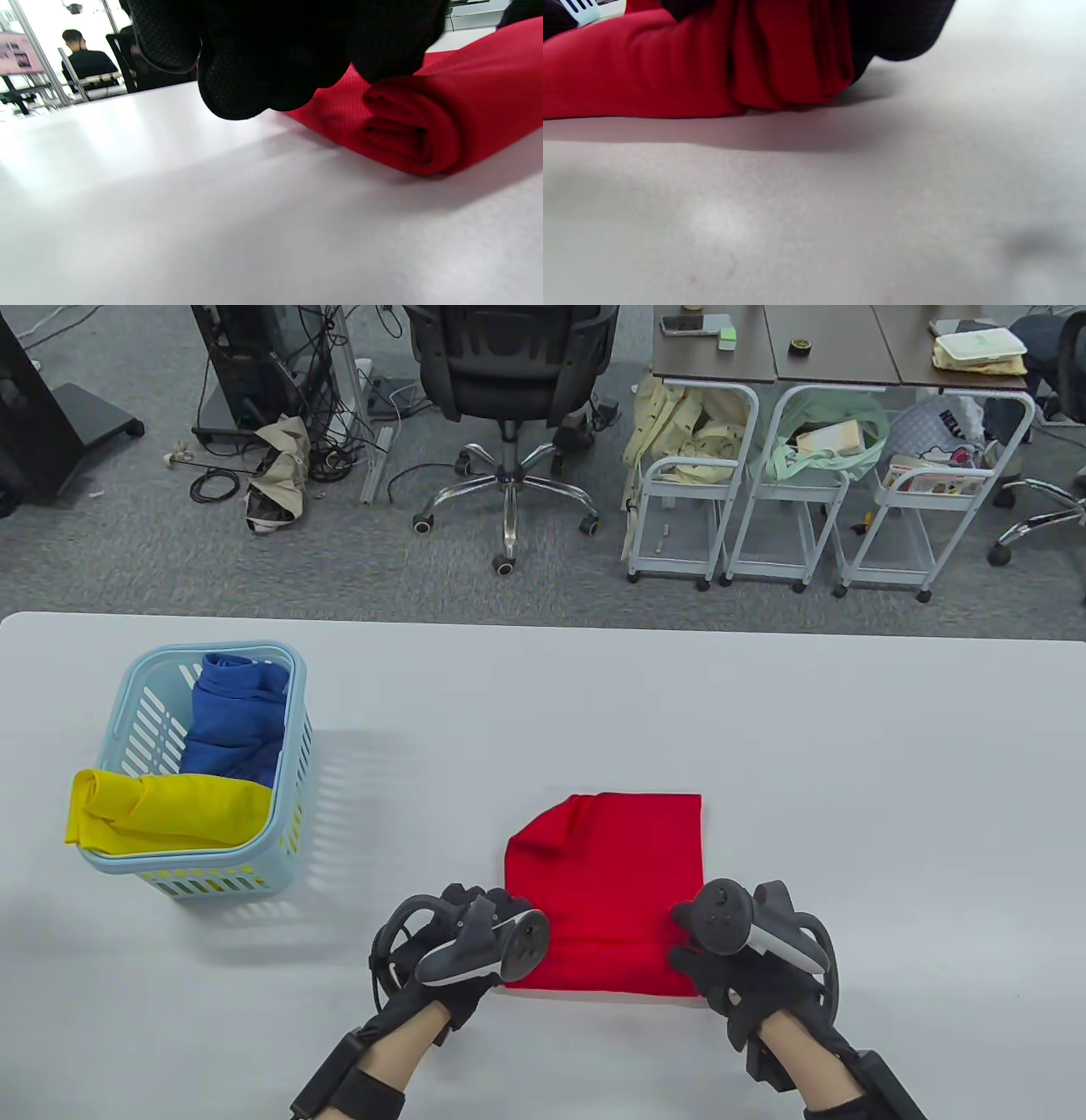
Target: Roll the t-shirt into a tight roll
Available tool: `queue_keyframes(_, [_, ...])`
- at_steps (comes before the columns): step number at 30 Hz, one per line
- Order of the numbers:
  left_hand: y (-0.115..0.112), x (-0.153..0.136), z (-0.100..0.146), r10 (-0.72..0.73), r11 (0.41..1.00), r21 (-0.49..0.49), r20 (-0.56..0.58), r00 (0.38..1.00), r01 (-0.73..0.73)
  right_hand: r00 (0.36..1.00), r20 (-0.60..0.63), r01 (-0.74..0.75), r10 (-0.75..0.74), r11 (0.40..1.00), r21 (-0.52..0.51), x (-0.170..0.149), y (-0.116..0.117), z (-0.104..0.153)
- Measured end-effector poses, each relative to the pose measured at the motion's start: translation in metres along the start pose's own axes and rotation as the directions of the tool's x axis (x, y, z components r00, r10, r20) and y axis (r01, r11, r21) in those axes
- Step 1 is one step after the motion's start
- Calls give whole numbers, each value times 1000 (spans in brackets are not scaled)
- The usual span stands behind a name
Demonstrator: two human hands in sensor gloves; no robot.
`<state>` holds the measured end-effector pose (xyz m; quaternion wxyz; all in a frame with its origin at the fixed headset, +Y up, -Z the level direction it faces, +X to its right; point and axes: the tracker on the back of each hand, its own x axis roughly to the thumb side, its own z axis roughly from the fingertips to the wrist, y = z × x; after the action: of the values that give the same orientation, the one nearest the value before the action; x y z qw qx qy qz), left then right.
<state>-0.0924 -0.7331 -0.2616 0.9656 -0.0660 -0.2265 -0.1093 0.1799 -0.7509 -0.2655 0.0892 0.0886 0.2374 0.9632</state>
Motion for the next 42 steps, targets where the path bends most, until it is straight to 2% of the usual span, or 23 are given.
queue_keyframes(3, [13,13,9,45,999,10,100,994,-46,1000,-3,1,-1,1000,0,0,0,0])
queue_keyframes(6, [9,31,9,145,989,-56,227,963,-135,1000,-9,-4,4,1000,-2,1,1,0])
queue_keyframes(8, [-4,44,6,92,988,-147,249,964,-56,1000,-25,-19,18,1000,-13,1,0,1])
queue_keyframes(9, [-4,46,6,26,992,-125,244,970,5,999,-42,-34,33,999,-22,0,-1,2])
queue_keyframes(10, [-3,46,5,-17,994,-97,253,967,43,996,-71,-63,59,997,-49,0,-3,4])
queue_keyframes(13, [-7,44,4,48,991,-131,259,965,-14,973,-141,-204,181,964,-173,6,-15,16])
queue_keyframes(15, [-9,43,3,52,991,-136,260,964,-16,967,-65,-256,248,936,-243,15,-23,25])
queue_keyframes(16, [-9,43,2,32,992,-127,255,966,1,973,20,-219,230,948,-230,19,-23,26])
queue_keyframes(18, [-9,43,2,-4,993,-113,251,968,33,960,254,-100,122,990,-96,27,-15,22])
queue_keyframes(20, [-10,43,2,-2,994,-106,250,968,29,961,243,-127,130,991,-29,31,1,16])
queue_keyframes(21, [-11,41,1,-6,994,-106,240,971,33,954,205,-226,220,974,6,32,10,11])
queue_keyframes(22, [-11,40,0,-9,994,-106,231,973,35,936,193,-299,293,954,0,33,14,9])
queue_keyframes(24, [-12,34,-2,26,995,-97,217,976,-5,937,191,-294,291,956,-15,32,11,7])
queue_keyframes(25, [-11,31,-3,64,994,-97,212,975,-45,956,195,-224,219,975,0,28,10,6])
queue_keyframes(28, [-10,17,-6,208,975,-119,200,957,-187,967,194,-168,164,986,3,22,3,5])
queue_keyframes(31, [-13,-5,-9,460,882,-191,162,873,-430,970,242,7,-22,998,63,11,-4,5])
queue_keyframes(33, [-15,-15,-9,549,829,-208,130,825,-519,955,253,127,-154,985,121,3,-3,4])
queue_keyframes(34, [-16,-18,-10,553,826,-199,112,825,-527,958,235,137,-167,981,140,1,-2,2])
queue_keyframes(37, [-22,-17,-12,373,917,-177,70,925,-357,971,188,125,-150,983,134,-3,1,-2])
queue_keyframes(39, [-20,-16,-11,310,943,-145,65,949,-299,975,166,126,-145,985,119,-4,2,-3])
queue_keyframes(42, [-9,-13,-6,84,994,-64,3,996,-84,981,151,108,-124,988,107,-4,1,-3])
